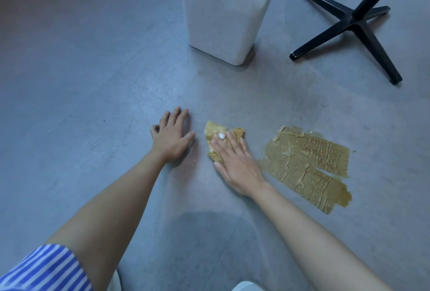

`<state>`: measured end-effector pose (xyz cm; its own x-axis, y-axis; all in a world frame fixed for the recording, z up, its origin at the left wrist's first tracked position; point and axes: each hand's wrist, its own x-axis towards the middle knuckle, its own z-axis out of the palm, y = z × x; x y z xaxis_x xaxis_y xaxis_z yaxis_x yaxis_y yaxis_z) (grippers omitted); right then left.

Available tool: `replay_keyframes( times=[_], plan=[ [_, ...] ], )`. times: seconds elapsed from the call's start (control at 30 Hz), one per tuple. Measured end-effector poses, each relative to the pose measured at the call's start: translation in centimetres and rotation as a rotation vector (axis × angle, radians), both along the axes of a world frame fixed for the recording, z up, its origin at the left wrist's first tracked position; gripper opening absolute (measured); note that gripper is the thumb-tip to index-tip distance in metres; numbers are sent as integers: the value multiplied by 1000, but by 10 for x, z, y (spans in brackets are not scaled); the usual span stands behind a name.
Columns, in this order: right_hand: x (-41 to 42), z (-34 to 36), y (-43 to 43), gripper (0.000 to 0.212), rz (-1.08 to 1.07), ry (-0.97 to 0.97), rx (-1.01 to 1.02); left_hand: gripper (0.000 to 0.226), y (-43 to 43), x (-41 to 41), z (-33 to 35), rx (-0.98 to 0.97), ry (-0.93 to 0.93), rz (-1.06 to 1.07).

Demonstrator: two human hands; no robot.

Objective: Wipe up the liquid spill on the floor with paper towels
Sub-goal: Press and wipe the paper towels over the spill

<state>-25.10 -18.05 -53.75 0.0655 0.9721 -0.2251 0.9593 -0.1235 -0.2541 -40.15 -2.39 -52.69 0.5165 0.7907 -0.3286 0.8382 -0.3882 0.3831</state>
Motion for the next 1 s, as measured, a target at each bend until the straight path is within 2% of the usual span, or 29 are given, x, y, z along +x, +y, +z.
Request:
replay_keyframes(
  times=[0.1,0.23,0.3,0.43,0.53,0.6,0.73,0.87,1.0],
  plan=[
    [-4,-11,5,62,14,-48,25,69,6,-4,-2,89,-4,18],
    [-2,-10,15,62,-13,-56,50,62,17,-6,-3,76,11,101],
    [-5,-4,30,65,-121,50,63,66,24,-8,-4,52,34,120],
    [2,5,87,64,-493,416,231,75,34,-13,-7,-52,115,106],
    [12,11,138,66,-570,517,262,77,41,-12,-7,-125,167,67],
    [17,18,165,60,-532,482,269,77,43,-12,-6,-170,170,55],
    [15,25,205,55,-415,267,199,73,48,-15,-4,-225,158,43],
    [13,6,214,61,-137,-11,-66,73,50,-13,-5,-241,159,36],
    [14,-4,212,60,-115,-69,-92,73,50,-15,-6,-261,150,38]
  ],
)
